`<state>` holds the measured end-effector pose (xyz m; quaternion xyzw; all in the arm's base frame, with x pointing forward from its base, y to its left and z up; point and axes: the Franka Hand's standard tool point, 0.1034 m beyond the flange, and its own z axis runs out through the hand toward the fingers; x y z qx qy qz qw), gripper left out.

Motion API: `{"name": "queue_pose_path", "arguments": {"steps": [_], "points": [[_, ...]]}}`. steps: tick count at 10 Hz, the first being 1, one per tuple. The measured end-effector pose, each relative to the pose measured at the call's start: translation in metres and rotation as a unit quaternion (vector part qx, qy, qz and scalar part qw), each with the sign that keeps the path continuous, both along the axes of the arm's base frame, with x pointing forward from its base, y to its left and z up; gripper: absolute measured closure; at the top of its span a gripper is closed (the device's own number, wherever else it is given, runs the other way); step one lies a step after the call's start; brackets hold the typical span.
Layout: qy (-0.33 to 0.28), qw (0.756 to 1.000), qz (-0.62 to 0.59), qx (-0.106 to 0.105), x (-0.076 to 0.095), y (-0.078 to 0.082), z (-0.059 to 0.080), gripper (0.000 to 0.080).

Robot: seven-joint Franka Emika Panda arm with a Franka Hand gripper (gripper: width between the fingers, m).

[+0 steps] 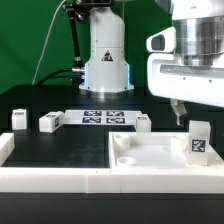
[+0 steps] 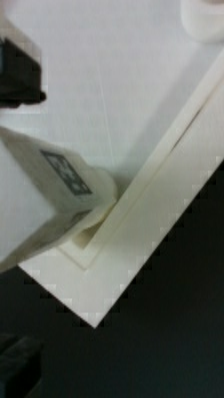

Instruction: Assemble one leg

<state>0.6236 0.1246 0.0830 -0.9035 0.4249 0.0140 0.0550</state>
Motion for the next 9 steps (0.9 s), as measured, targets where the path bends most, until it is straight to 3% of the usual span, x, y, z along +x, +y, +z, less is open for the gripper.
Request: {"name": "queue_pose_path", "arguments": {"steps": [3,5,7,8,9], "points": [[-0.018,0.985,0.168,-0.016,0.0014,-0.0063,-0.0001,0.0151],[-0.030,0.958,0.284,-0.032,0.0023,-0.0078,-0.0031,0.0151],[-0.036,0.929,0.367,-0.037,0.0023,-0.0106,-0.0036,0.0151],[-0.037,0.926,0.375,-0.037,0.0027,-0.0125,-0.0035,0.0151],[-0.036,0.927,0.372,-0.037,0.0026,-0.0125,-0.0035,0.0263]]}}
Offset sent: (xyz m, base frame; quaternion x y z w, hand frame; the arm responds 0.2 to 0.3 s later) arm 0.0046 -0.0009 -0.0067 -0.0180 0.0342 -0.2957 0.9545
